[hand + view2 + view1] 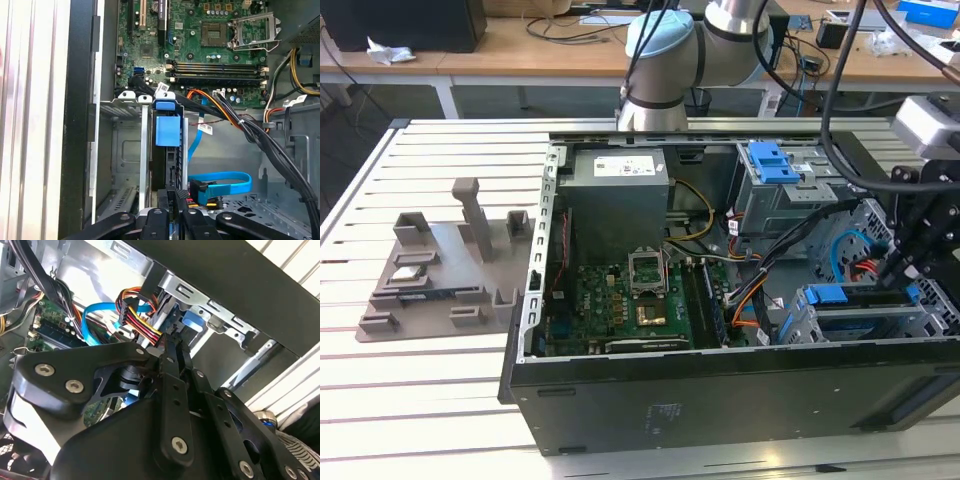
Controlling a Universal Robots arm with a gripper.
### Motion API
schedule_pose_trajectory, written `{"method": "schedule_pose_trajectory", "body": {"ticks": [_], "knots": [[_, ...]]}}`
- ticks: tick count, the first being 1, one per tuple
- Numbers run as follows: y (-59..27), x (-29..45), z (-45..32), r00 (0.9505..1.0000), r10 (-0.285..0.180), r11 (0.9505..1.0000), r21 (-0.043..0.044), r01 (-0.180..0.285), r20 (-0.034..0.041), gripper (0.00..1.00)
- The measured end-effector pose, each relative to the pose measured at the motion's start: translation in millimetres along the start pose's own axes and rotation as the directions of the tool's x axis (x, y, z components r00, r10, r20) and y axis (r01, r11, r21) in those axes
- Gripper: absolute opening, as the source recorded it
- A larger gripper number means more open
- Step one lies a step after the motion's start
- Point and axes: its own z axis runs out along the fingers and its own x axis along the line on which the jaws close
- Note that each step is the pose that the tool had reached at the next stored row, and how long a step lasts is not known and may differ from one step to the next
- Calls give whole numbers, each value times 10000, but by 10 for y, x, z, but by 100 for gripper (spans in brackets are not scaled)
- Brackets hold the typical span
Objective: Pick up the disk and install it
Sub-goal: 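Insert the first disk wire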
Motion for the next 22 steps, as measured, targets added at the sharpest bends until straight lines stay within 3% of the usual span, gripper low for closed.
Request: {"method": "schedule_pose_trajectory", "body": {"ticks": [4,19,22], "knots": [[-3,-35,15,10000,-1,10000,0,1,0,17],[-13,-6,67,10000,0,10000,0,0,-3,17],[-11,-6,38,10000,-3,10000,17,3,15,17]]}}
